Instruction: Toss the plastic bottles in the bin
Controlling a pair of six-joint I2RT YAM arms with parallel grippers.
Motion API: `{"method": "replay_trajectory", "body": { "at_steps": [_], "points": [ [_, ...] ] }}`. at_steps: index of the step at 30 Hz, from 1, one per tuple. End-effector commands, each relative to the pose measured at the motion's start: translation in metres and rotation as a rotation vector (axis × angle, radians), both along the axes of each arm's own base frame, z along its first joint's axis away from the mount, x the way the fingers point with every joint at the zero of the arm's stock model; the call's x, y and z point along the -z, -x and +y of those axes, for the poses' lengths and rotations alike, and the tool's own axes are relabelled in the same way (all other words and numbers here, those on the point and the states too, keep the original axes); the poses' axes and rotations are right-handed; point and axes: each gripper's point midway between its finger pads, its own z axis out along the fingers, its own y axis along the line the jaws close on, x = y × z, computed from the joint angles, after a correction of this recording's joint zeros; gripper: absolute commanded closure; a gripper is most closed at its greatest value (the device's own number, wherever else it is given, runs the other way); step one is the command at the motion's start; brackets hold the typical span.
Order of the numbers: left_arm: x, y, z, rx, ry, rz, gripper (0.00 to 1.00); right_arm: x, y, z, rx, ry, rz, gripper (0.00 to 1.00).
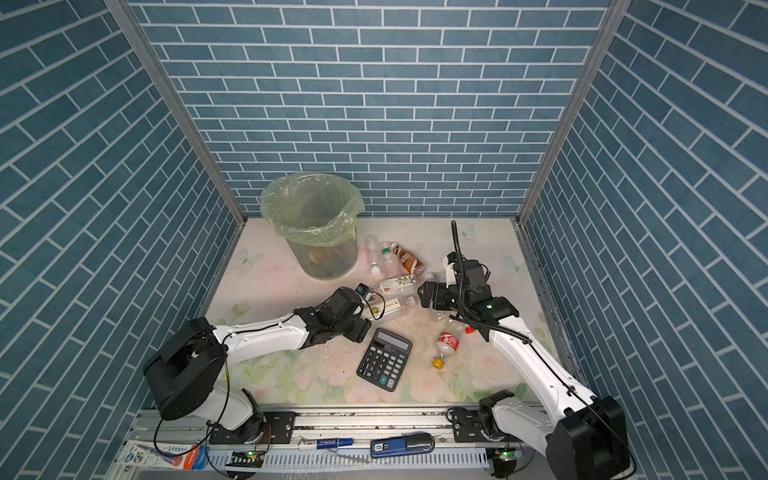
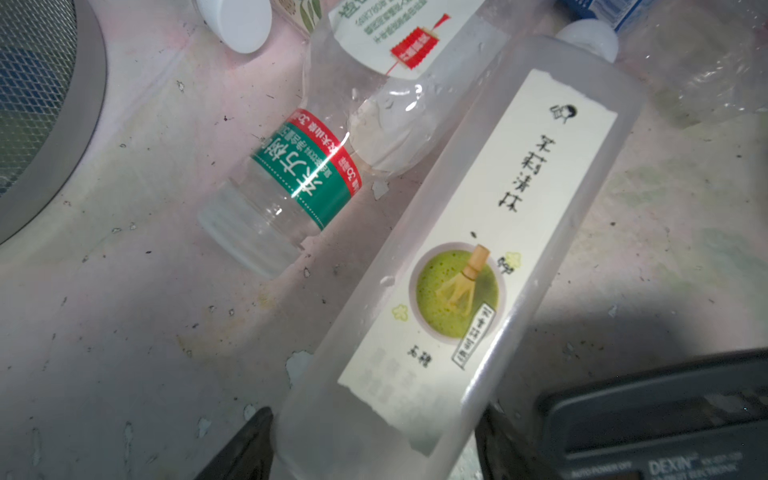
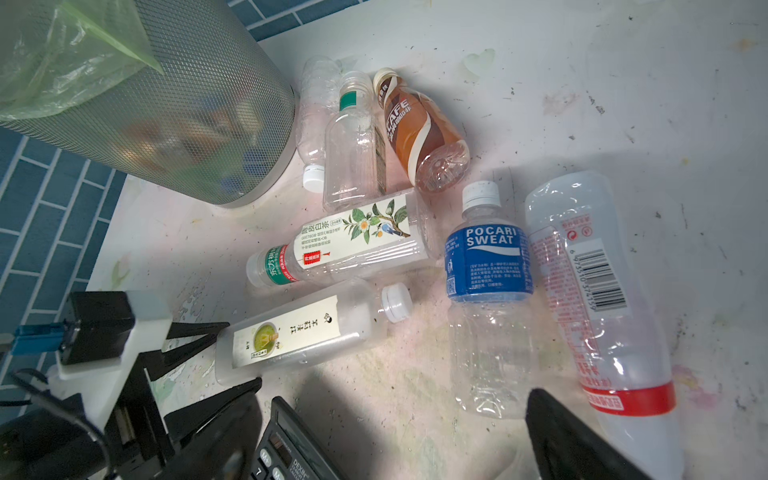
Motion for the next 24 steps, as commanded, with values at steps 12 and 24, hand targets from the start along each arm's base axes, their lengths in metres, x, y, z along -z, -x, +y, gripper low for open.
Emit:
{"method": "replay_trajectory", "body": {
  "at_steps": [12,24],
  "points": [
    [0.000,0.004,0.007,0.020,0.014,-0.002,0.25,0.008,0.002,-0.006,0.013,0.008,-0.003,0.01],
    [0.008,-0.003,-0.003,0.045,-0.012,0.018,0.21,0.007,0.003,-0.008,0.018,0.011,-0.008,0.01]
  ]
}}
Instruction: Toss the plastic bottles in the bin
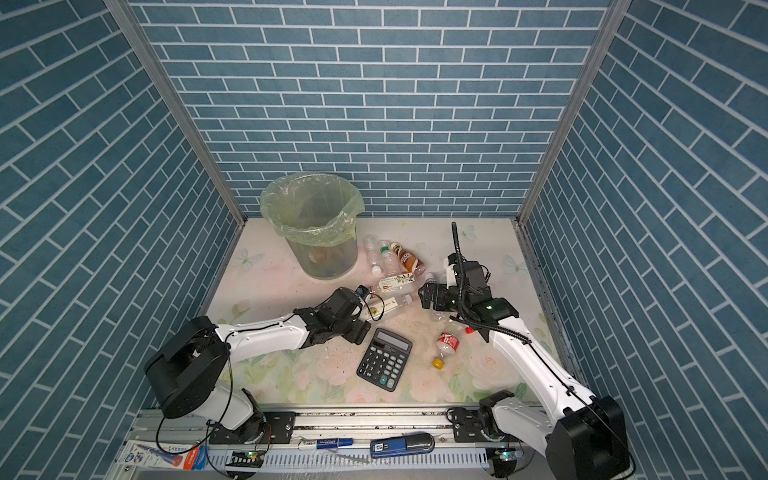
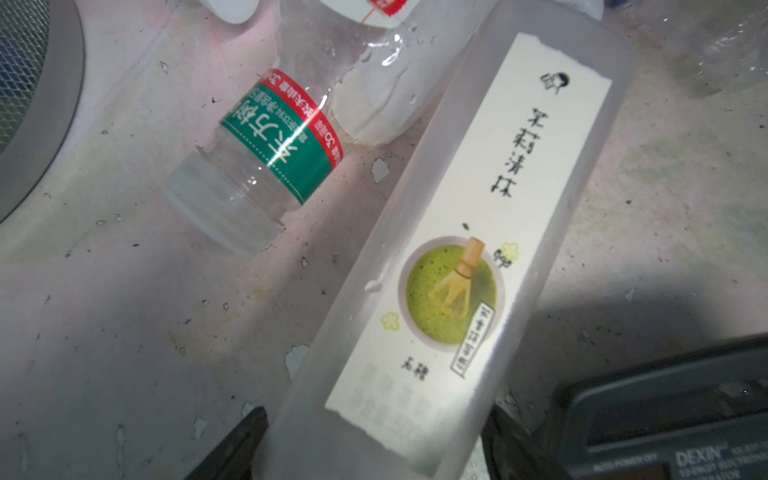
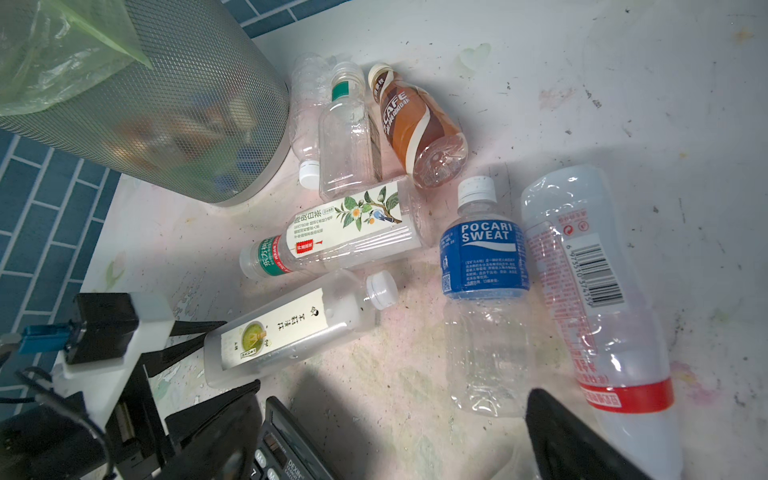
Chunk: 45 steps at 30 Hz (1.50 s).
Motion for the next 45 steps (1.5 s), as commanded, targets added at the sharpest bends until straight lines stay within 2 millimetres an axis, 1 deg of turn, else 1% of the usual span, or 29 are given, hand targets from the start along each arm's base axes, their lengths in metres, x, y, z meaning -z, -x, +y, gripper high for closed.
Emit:
{"method": "replay_trajectory", "body": {
  "at_steps": [1,4,5,15,19,23,29,34,40,45],
  "points": [
    [-0.002,-0.004,-0.005,0.015,0.007,0.000,0.23,0.002,0.002,-0.006,0.013,0.007,-0.014,0.01],
    [-0.005,-0.002,-0.005,0.020,0.017,-0.001,0.34,0.003,0.002,-0.006,0.013,0.008,-0.014,0.01],
    [-0.006,-0.002,-0.006,0.024,0.023,-0.005,0.36,0.004,0.002,-0.006,0.014,0.008,-0.012,0.01],
    [-0.014,0.008,-0.008,0.078,0.058,-0.009,0.38,0.003,0.001,-0.008,0.021,0.005,-0.017,0.01],
    [-0.021,0.010,-0.008,0.086,0.073,-0.020,0.41,0.002,0.001,-0.008,0.024,0.000,-0.021,0.01],
    [-0.027,0.012,-0.006,0.083,0.085,-0.030,0.42,0.000,0.002,-0.008,0.025,-0.004,-0.027,0.01],
    [-0.040,0.014,-0.010,0.096,0.130,-0.036,0.48,-0.006,0.001,-0.008,0.033,-0.019,-0.041,0.01],
    [-0.054,0.015,-0.013,0.101,0.158,-0.047,0.49,-0.015,0.000,-0.005,0.027,-0.040,-0.059,0.01],
    [-0.081,0.016,-0.018,0.103,0.228,-0.078,0.49,-0.031,-0.002,0.004,-0.012,-0.090,-0.093,0.01],
    [-0.105,0.016,-0.023,0.113,0.284,-0.102,0.50,-0.046,-0.004,0.008,-0.024,-0.115,-0.133,0.01]
  ]
}}
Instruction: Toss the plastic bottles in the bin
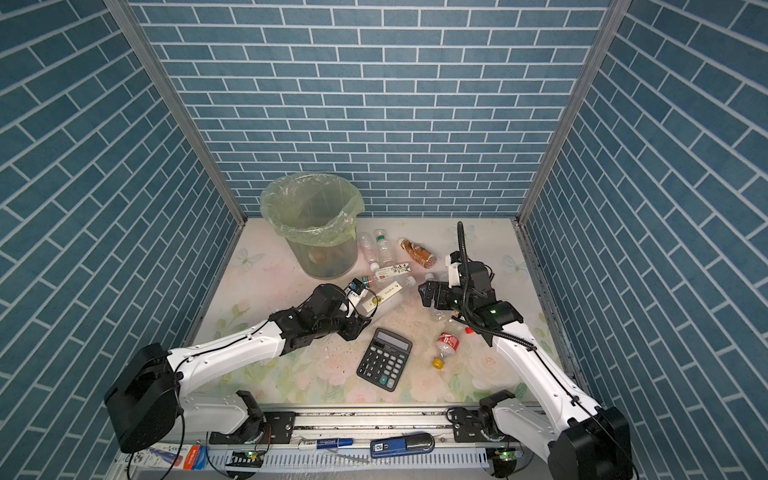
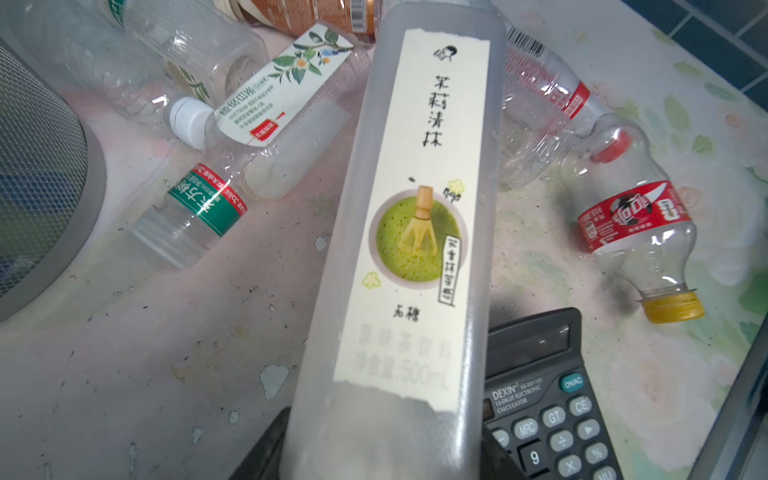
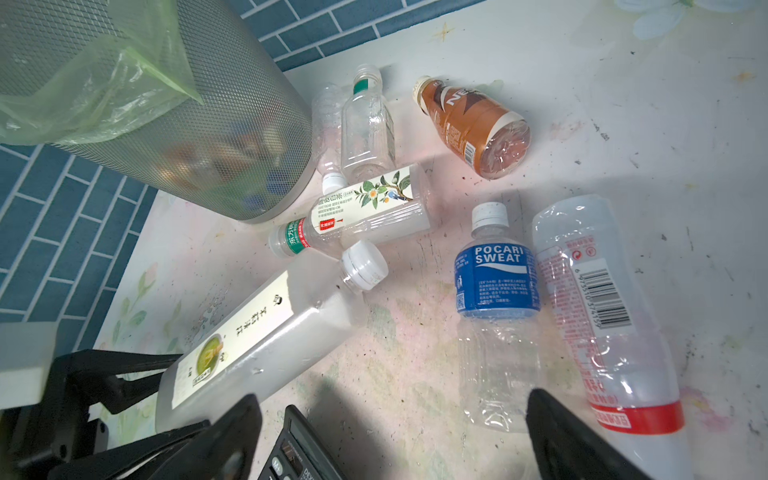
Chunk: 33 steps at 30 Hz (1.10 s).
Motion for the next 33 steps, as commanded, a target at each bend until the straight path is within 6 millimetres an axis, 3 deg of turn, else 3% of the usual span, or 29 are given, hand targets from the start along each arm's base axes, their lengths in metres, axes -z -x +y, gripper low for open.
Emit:
{"method": "replay_trajectory", "body": {
  "at_steps": [1,11,19,25,33],
  "points": [
    [-0.027,-0.003,-0.007,0.005,0.064,-0.023,0.51,-0.028,-0.002,0.005,-0.012,-0.062,-0.066,0.01],
    [-0.056,-0.005,-0.012,0.005,0.125,-0.058,0.53,-0.044,-0.003,0.011,-0.039,-0.102,-0.106,0.01],
    [-0.107,-0.021,-0.009,-0.041,0.202,-0.142,0.52,-0.091,-0.012,0.019,-0.052,-0.159,-0.190,0.01],
    [-0.163,-0.044,-0.001,-0.101,0.274,-0.226,0.51,-0.146,-0.024,0.030,-0.076,-0.238,-0.283,0.01],
    [-0.270,-0.072,0.020,-0.160,0.370,-0.430,0.51,-0.217,-0.044,0.050,-0.127,-0.335,-0.395,0.01]
  ]
}}
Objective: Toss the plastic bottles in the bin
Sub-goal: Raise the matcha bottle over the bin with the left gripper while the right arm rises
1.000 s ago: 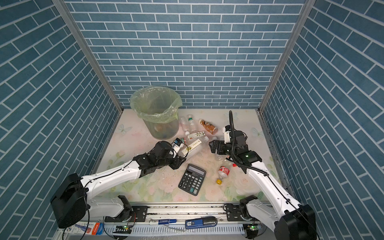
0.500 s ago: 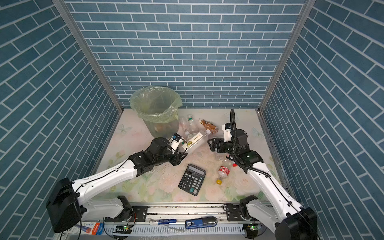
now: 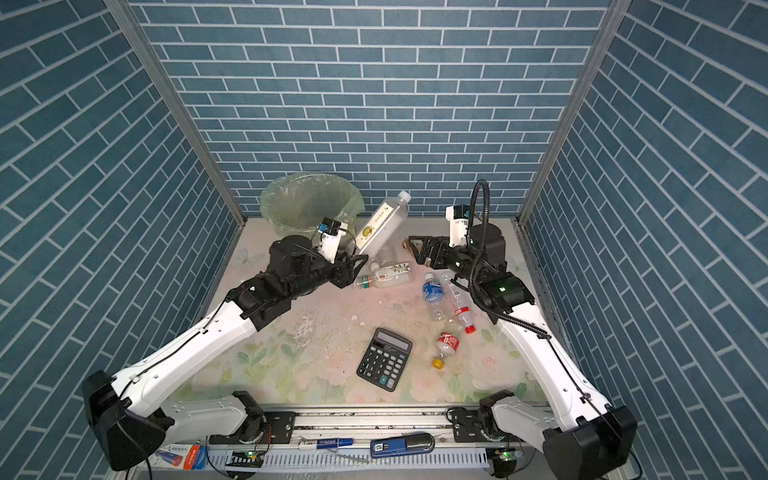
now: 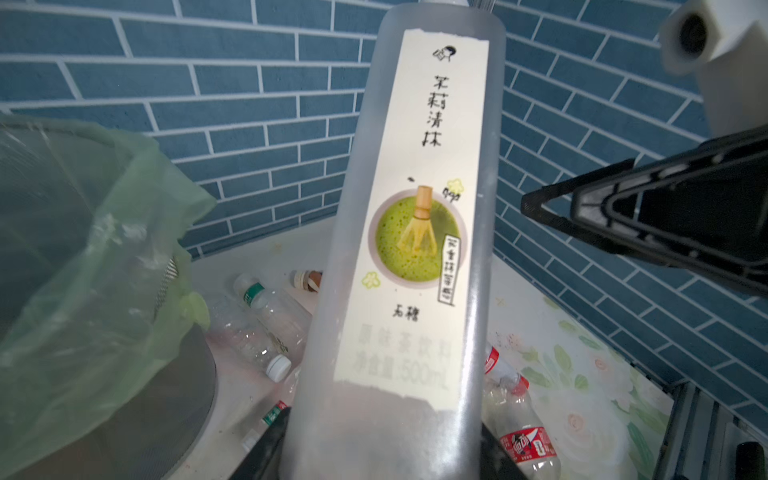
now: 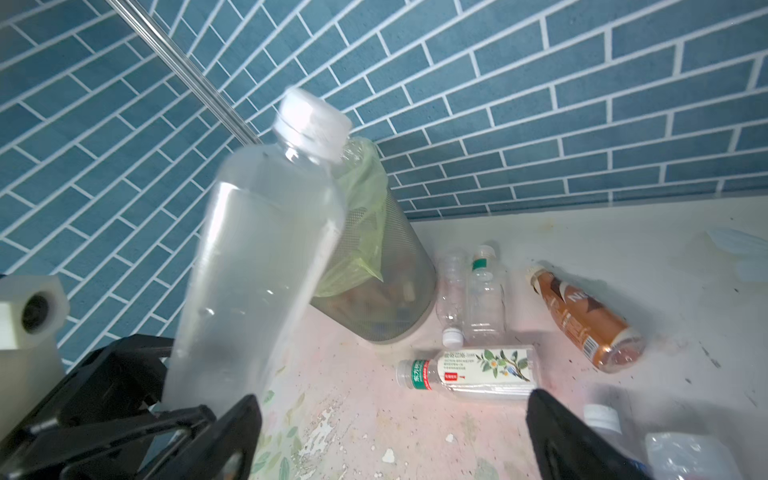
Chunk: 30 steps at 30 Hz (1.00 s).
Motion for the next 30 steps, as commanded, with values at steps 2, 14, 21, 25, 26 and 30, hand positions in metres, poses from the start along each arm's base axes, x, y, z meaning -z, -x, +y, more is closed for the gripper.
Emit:
{"method": "replay_trajectory", "body": {
  "at_steps": [2,14,21,25,26,30],
  "points": [
    [-0.069,-0.015,0.023,-0.069,0.045,-0.152,0.51,-0.056,-0.007,0.013,-0.048,-0.088,-0.086,0.01],
    [-0.151,-0.077,0.129,-0.349,0.114,-0.259,0.52,-0.076,-0.031,0.030,-0.058,-0.124,-0.126,0.01],
    [-0.056,-0.126,0.153,-0.436,0.057,-0.011,0.18,-0.068,-0.043,0.038,-0.073,-0.117,-0.099,0.01],
    [-0.055,-0.128,0.150,-0.421,0.026,0.032,0.01,-0.065,-0.047,0.041,-0.083,-0.113,-0.089,0.01],
    [-0.060,-0.127,0.149,-0.415,0.033,0.024,0.01,-0.063,-0.048,0.042,-0.084,-0.112,-0.086,0.01],
    [-0.078,-0.121,0.144,-0.383,0.075,-0.020,0.01,-0.058,-0.049,0.042,-0.083,-0.109,-0.075,0.01]
  ]
}}
